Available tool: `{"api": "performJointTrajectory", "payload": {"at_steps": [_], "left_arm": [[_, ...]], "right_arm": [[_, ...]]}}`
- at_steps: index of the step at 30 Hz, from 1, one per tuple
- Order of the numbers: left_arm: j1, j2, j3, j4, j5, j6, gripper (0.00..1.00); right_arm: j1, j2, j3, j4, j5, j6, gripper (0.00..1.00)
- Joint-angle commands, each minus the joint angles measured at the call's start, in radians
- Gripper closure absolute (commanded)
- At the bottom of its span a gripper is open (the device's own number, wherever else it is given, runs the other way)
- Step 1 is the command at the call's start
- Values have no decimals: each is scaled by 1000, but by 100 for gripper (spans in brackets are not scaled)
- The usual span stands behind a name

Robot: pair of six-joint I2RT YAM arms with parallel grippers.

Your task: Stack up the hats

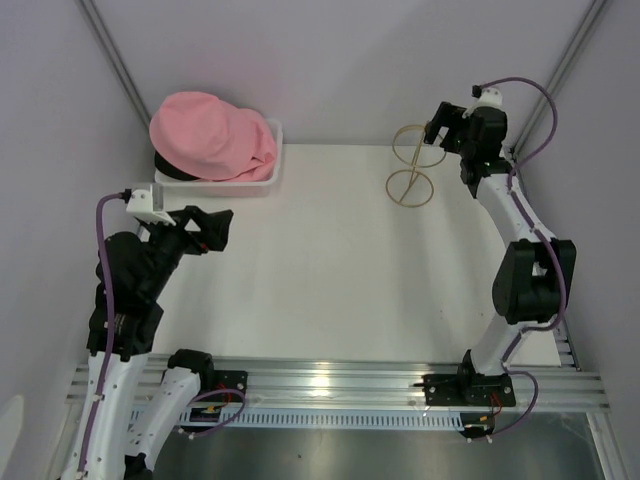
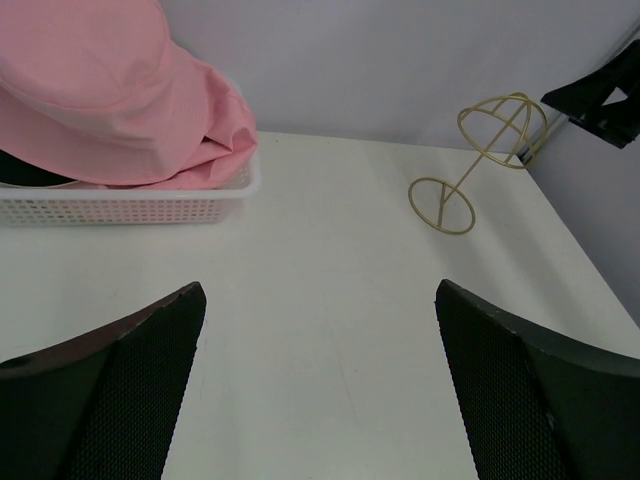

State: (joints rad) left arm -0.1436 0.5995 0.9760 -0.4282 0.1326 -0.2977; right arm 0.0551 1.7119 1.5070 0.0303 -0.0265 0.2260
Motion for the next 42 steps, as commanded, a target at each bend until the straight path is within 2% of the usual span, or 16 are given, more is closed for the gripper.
{"api": "performJointTrajectory", "payload": {"at_steps": [1, 11, 12, 14, 15, 17, 18, 21, 31, 36, 42], "left_arm": [[12, 9, -5, 32, -25, 5, 0], [15, 68, 9, 8, -53, 15, 1], [16, 69, 7, 9, -53, 15, 0], [19, 74, 6, 12, -47, 15, 0], [21, 78, 6, 11, -45, 15, 1], [22, 83, 12, 5, -44, 15, 1], [24, 82, 13, 3, -41, 15, 1], [24, 75, 13, 5, -39, 15, 1], [27, 36, 13, 5, -11, 17, 0], [27, 8, 13, 9, -1, 11, 0], [27, -12, 10, 12, 13, 5, 1]], "right_arm": [[8, 107, 111, 6, -55, -50, 1], [15, 238, 177, 48, -98, -106, 1], [15, 247, 182, 48, -102, -108, 3], [22, 264, 193, 30, -113, -119, 9], [23, 278, 203, 20, -119, -126, 20], [31, 284, 205, 2, -122, -142, 32], [34, 282, 202, -3, -124, -143, 41], [37, 272, 196, -26, -139, -142, 51], [69, 183, 165, -179, -216, -172, 61], [74, 164, 177, -246, -254, -174, 57], [84, 131, 148, -326, -397, -148, 56]]}}
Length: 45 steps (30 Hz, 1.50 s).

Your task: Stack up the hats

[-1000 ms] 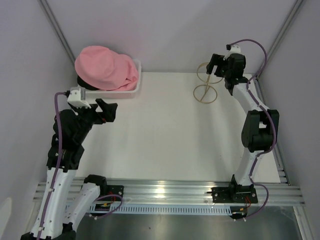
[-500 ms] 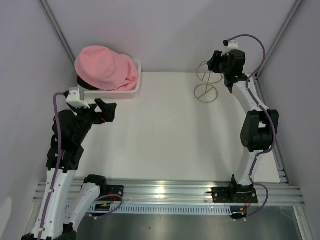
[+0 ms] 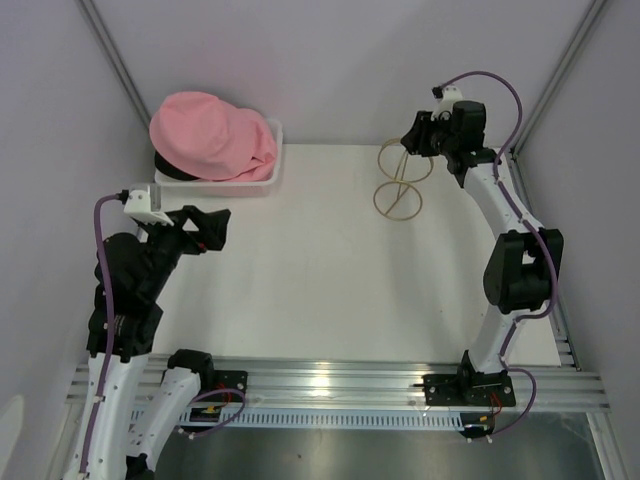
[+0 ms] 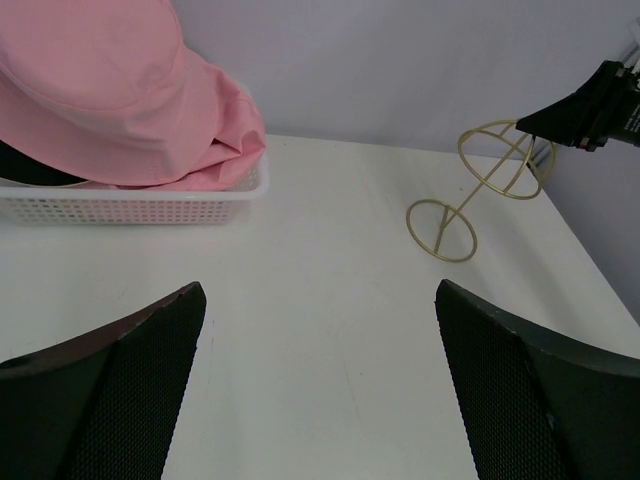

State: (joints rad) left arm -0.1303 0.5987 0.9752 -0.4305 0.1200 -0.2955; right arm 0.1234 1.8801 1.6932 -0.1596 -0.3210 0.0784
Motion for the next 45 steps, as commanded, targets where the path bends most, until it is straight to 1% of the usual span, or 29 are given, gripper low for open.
{"api": "performJointTrajectory", "payload": {"at_steps": [1, 4, 6, 11, 14, 18, 20, 22, 25, 28, 34, 36, 37, 39, 40, 41, 42, 45], "left_arm": [[14, -11, 13, 13, 27, 2, 1], [14, -13, 14, 12, 32, -1, 1], [14, -10, 16, 7, 32, -4, 1], [24, 9, 28, -10, 21, -14, 0], [35, 18, 37, -28, 9, -25, 1], [43, 15, 39, -30, 15, -33, 0], [44, 12, 37, -31, 4, -37, 1], [44, 9, 37, -31, -6, -48, 0], [46, 9, 42, -37, -13, -56, 0], [49, 4, 40, -39, -11, -57, 0], [47, -4, 37, -39, -14, -57, 0], [49, -10, 37, -36, -8, -56, 1], [47, -13, 36, -34, -6, -53, 0], [49, -13, 36, -31, -2, -51, 0], [49, -11, 36, -33, -2, -47, 0], [49, -7, 36, -34, -3, -45, 0], [49, -4, 33, -33, -5, -44, 1], [47, 19, 37, -39, -23, -39, 1]], "right_arm": [[24, -42, -49, -146, -116, 3, 56], [45, -61, -87, -170, -154, 17, 55], [88, -70, -110, -179, -156, 18, 54], [224, -122, -188, -208, -76, -2, 52], [260, -157, -226, -205, -59, 27, 51], [288, -223, -311, -127, -147, 127, 52], [314, -263, -337, -123, -148, 142, 53], [370, -285, -365, -139, -142, 150, 53], [455, -314, -369, -211, -87, 141, 52], [511, -334, -409, -230, -70, 153, 49], [574, -345, -431, -300, -6, 167, 47], [590, -352, -435, -316, 5, 172, 38], [591, -361, -438, -320, 10, 170, 30], [591, -372, -434, -339, 51, 166, 21], [591, -386, -429, -343, 63, 164, 11], [591, -394, -408, -351, 82, 159, 5], [593, -401, -396, -356, 86, 153, 1], [591, -433, -322, -380, 137, 123, 1]]}}
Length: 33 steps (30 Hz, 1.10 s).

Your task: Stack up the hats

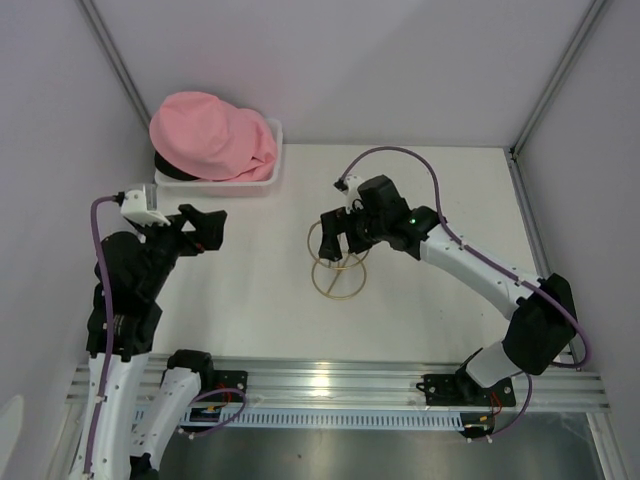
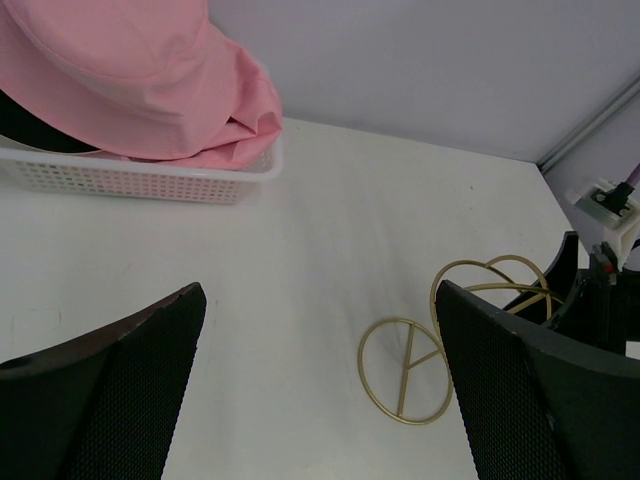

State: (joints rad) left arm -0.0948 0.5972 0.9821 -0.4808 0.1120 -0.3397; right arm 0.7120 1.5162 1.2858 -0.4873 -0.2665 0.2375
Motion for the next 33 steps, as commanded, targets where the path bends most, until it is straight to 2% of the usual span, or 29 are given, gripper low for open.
{"api": "performJointTrajectory", "payload": {"at_steps": [1, 7, 12, 14, 16, 17, 19, 20, 21, 23, 24, 26, 27, 30, 33], "left_arm": [[13, 27, 35, 10, -20, 10, 0], [13, 93, 47, -7, -6, 19, 1], [17, 160, 88, 2, -110, -31, 1], [23, 246, 130, 1, -190, -77, 1], [24, 321, 225, 48, -232, -101, 0], [24, 413, 297, 63, -229, -90, 1], [26, 524, 442, 41, -250, -62, 0], [26, 644, 498, 27, -262, -50, 0], [27, 706, 656, 13, -281, -32, 0], [27, 835, 763, -47, -293, -13, 1], [27, 960, 917, -73, -299, 1, 0], [27, 1082, 1015, -141, -321, 21, 0], [27, 1195, 1155, -163, -327, 51, 0], [27, 1385, 1360, -229, -362, 119, 0], [27, 1447, 1382, -211, -325, 165, 1]], "right_arm": [[3, -76, 107, -57, 91, -55, 0], [3, -88, 283, -97, 101, -95, 1], [-2, -131, 343, -126, 168, -127, 0], [-20, -163, 317, -79, 257, -141, 1], [-66, -210, 287, -25, 265, -127, 1], [-154, -223, 261, 34, 233, -106, 1], [-274, -240, 235, 97, 55, -6, 0], [-381, -237, 213, 149, 8, 32, 1], [-416, -234, 204, 165, -28, 75, 1], [-445, -235, 182, 212, -36, 63, 1], [-442, -238, 152, 225, -16, 48, 1], [-439, -243, 127, 249, 26, 19, 1], [-445, -241, 113, 250, 39, 13, 1], [-456, -229, 106, 217, 113, -15, 1], [-462, -215, 101, 197, 150, -33, 1]]}}
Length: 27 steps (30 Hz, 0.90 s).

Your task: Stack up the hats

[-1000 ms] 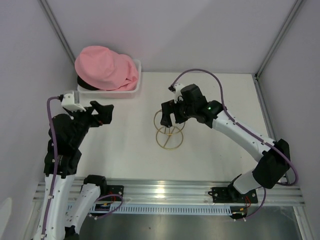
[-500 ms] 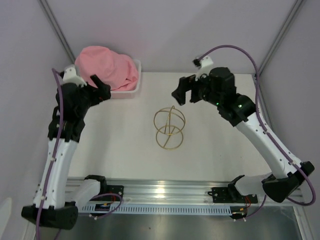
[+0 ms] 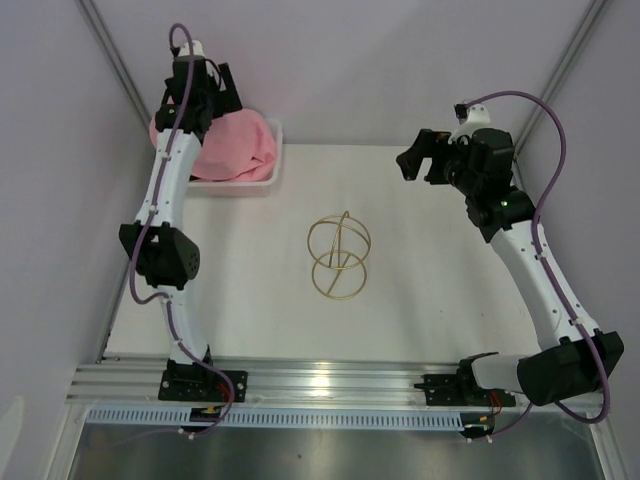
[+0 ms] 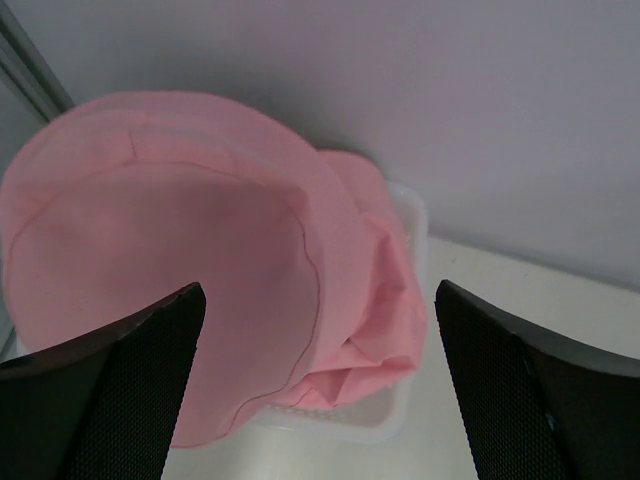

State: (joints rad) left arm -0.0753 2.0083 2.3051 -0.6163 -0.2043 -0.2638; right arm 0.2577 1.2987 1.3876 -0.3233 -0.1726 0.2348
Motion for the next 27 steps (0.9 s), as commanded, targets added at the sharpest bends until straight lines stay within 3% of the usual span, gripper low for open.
{"api": "performJointTrajectory", "payload": {"at_steps": [1, 10, 11, 13, 14, 17, 19, 20, 22, 27], "left_arm": [[6, 46, 28, -60, -4, 95, 1], [5, 116, -26, -17, -76, 187, 2], [6, 131, -23, -20, -90, 193, 14], [5, 138, -22, -22, -112, 199, 25], [5, 136, -19, -19, -115, 207, 44], [5, 129, -30, 3, -103, 234, 64], [5, 121, -35, 18, -90, 256, 71], [5, 121, -33, 26, -93, 261, 83], [5, 122, -23, 27, -89, 290, 96], [-7, 95, 115, -120, -49, 273, 99]], "right_arm": [[-14, 7, -5, 33, 61, -34, 1], [-28, 95, 11, 43, 48, -20, 0], [-28, 106, 28, 37, 41, -19, 1], [-26, 128, 45, 27, 16, -15, 1], [-28, 132, 53, 29, 12, -15, 1], [-29, 129, 54, 35, 18, -14, 1], [-29, 123, 56, 32, 31, -15, 1], [-28, 114, 56, 30, 33, -15, 1], [-29, 99, 51, 29, 45, -18, 0], [-34, 44, 24, 33, 59, -26, 1]]}}
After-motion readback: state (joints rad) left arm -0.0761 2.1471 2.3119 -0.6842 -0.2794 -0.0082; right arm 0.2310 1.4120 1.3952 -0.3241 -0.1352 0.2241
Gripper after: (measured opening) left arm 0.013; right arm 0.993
